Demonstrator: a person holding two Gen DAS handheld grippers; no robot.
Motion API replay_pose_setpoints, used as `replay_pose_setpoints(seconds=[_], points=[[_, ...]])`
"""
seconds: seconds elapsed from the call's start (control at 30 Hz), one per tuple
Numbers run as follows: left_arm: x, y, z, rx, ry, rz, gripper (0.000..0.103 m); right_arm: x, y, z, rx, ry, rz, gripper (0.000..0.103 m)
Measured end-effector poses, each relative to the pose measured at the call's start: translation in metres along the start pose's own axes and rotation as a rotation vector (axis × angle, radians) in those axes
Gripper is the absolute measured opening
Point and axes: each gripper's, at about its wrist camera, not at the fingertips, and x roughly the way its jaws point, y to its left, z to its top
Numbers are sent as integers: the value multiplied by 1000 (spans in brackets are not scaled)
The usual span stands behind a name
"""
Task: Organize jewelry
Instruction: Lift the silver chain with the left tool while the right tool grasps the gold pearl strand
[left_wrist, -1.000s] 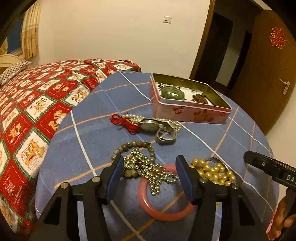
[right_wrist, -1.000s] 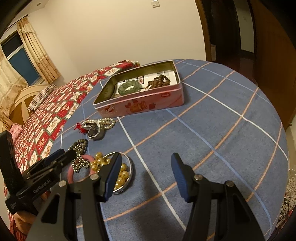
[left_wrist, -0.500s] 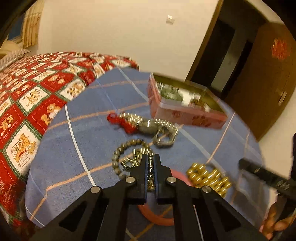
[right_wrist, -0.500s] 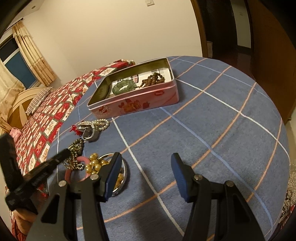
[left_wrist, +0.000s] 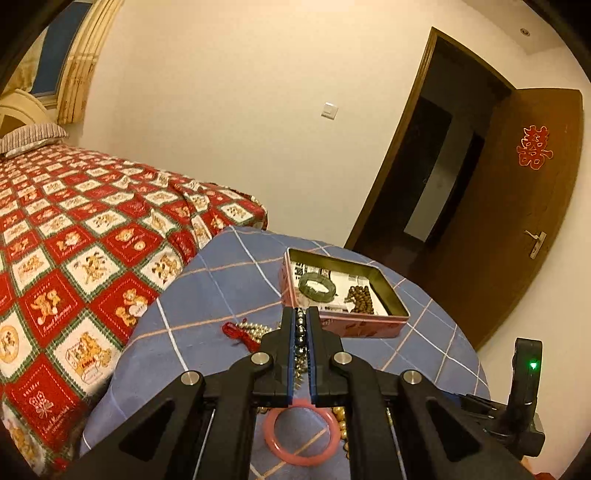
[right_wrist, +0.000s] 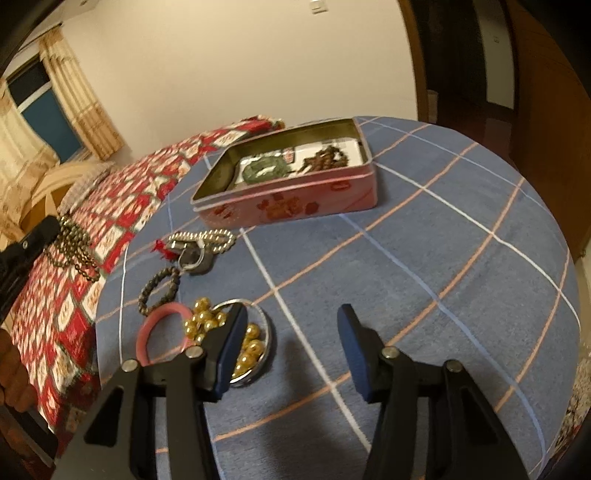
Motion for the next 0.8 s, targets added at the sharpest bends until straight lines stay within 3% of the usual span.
replay_pose_setpoints(seconds=[0.27,0.5,0.63,0.8], points=[[5,7,-6,-7,25,17,4,21,17,-5,-94,52,-39,35],[4,9,-6,-19,28,23,4,35,28,-5,-176,103,-101,34],[1,11,-6,-22,22,26,4,21,20,-5,-116,62,-21,34],[3,11,-6,-30,24,26,4,2,38,-4,-180,-4,66,44]])
